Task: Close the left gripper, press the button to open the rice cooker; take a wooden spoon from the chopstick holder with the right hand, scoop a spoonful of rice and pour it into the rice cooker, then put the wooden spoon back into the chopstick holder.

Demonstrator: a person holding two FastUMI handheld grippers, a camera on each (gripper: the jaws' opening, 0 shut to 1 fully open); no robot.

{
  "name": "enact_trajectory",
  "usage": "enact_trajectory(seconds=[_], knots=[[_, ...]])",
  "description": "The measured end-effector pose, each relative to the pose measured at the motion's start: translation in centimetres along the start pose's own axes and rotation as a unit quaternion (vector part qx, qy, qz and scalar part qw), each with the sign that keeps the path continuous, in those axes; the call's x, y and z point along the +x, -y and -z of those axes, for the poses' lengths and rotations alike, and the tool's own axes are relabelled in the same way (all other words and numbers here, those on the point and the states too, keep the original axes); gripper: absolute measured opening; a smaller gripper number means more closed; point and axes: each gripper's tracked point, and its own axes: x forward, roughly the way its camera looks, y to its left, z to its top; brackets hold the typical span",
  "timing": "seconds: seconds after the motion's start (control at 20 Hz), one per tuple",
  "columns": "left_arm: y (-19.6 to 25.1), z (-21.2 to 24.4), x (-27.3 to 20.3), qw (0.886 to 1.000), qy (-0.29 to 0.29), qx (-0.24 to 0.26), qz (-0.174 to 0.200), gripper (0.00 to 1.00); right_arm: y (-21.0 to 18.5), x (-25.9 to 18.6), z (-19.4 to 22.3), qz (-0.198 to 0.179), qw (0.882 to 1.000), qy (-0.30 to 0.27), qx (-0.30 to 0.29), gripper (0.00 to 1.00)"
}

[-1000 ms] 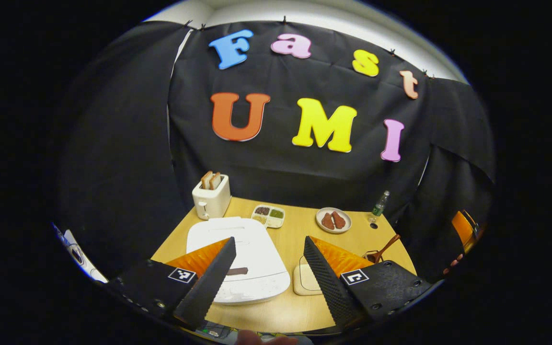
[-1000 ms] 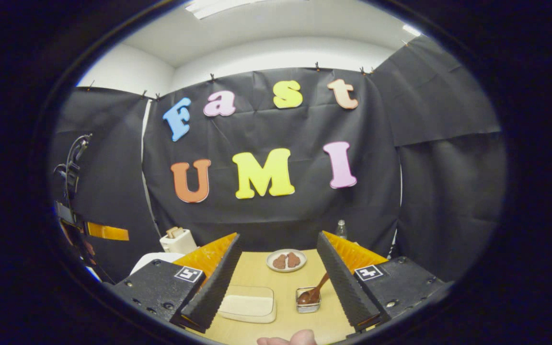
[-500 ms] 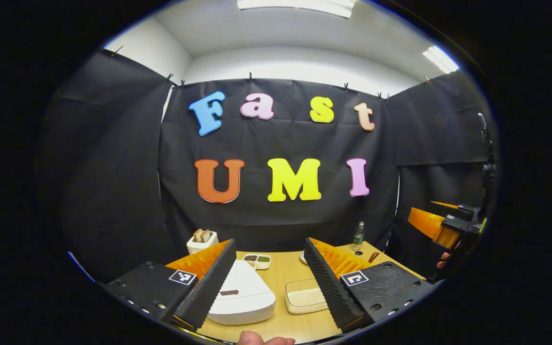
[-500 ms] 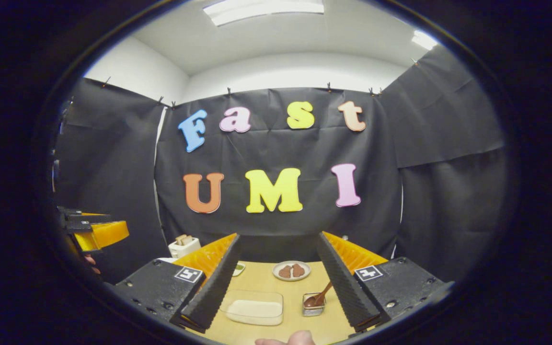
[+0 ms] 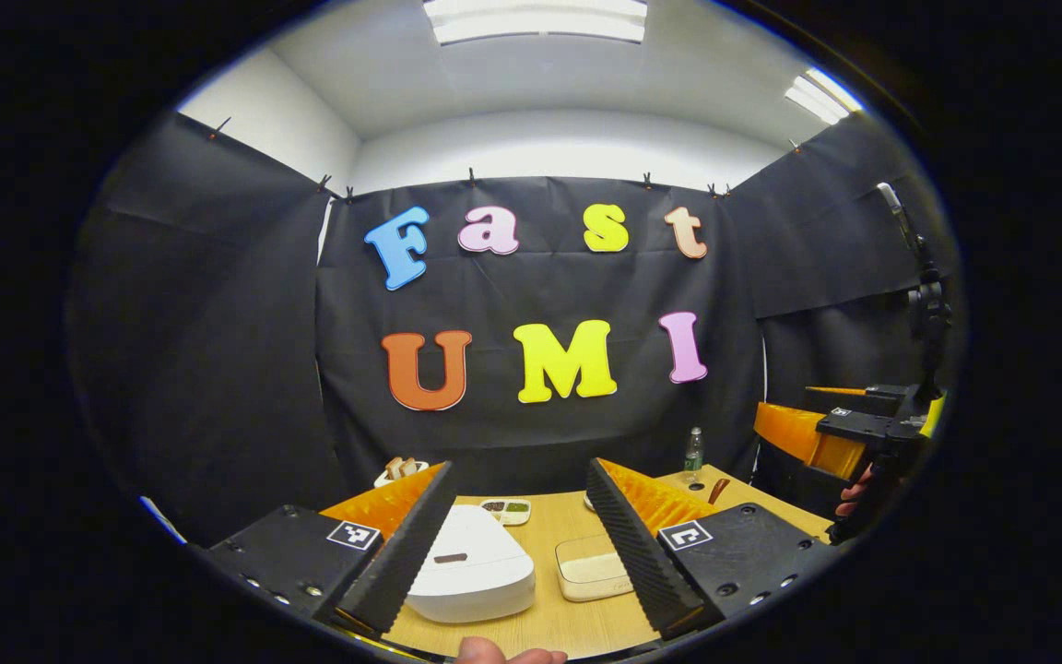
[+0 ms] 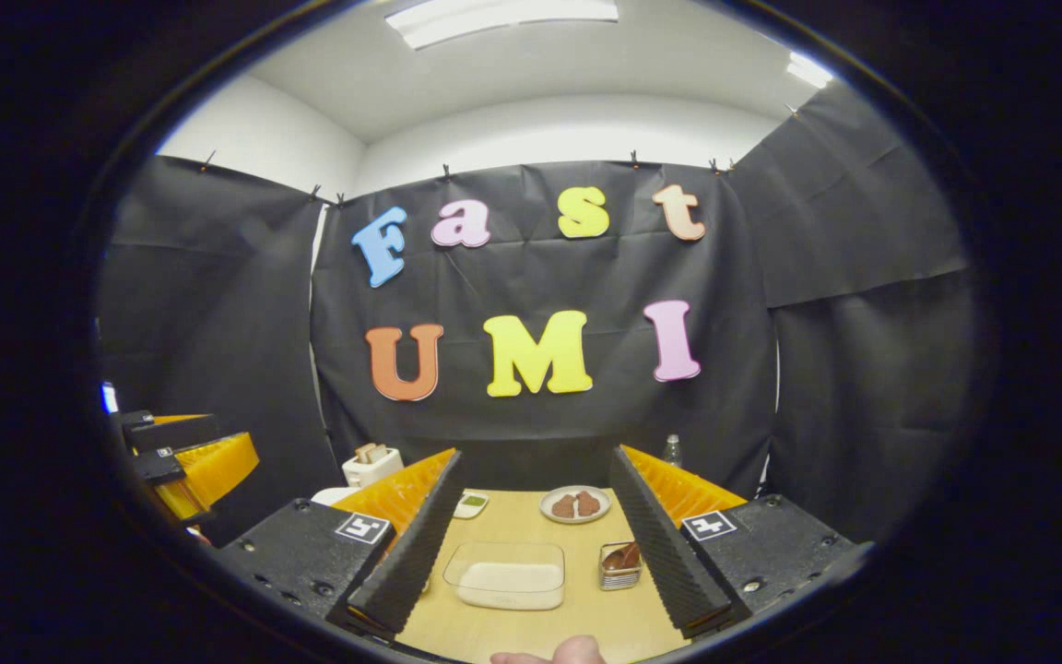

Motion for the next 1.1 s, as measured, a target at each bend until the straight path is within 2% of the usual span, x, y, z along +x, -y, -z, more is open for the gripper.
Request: enact_trajectory(seconds=[0.1,0.15,0.4,0.65,1.0,1.1], knots=[[0.0,0.5,-0.3,1.0,-0.007,-0.008,-0.008,0.95,-0.1,-0.3,0.2,-0.001,1.0,-0.005,-0.001,1.0],[0.0,0.7,-0.3,1.0,-0.01,-0.013,-0.011,0.95,-0.2,-0.3,0.3,-0.002,1.0,-0.006,-0.002,0.96],[0.1,1.2,-0.2,0.999,-0.018,-0.029,-0.017,0.95,0.0,-0.6,0.5,0.008,1.0,-0.008,-0.005,1.0],[-1.1,1.2,-0.1,0.998,-0.017,-0.035,-0.039,0.95,0.1,-0.8,0.8,0.011,1.0,-0.012,-0.004,0.97],[-1.8,1.2,0.6,0.998,-0.019,-0.026,-0.051,0.95,0.1,0.0,1.2,0.017,0.999,-0.02,-0.019,1.0],[-1.7,1.1,0.8,0.998,-0.016,-0.024,-0.052,0.95,0.1,0.3,1.1,0.017,0.999,-0.021,-0.02,0.98]])
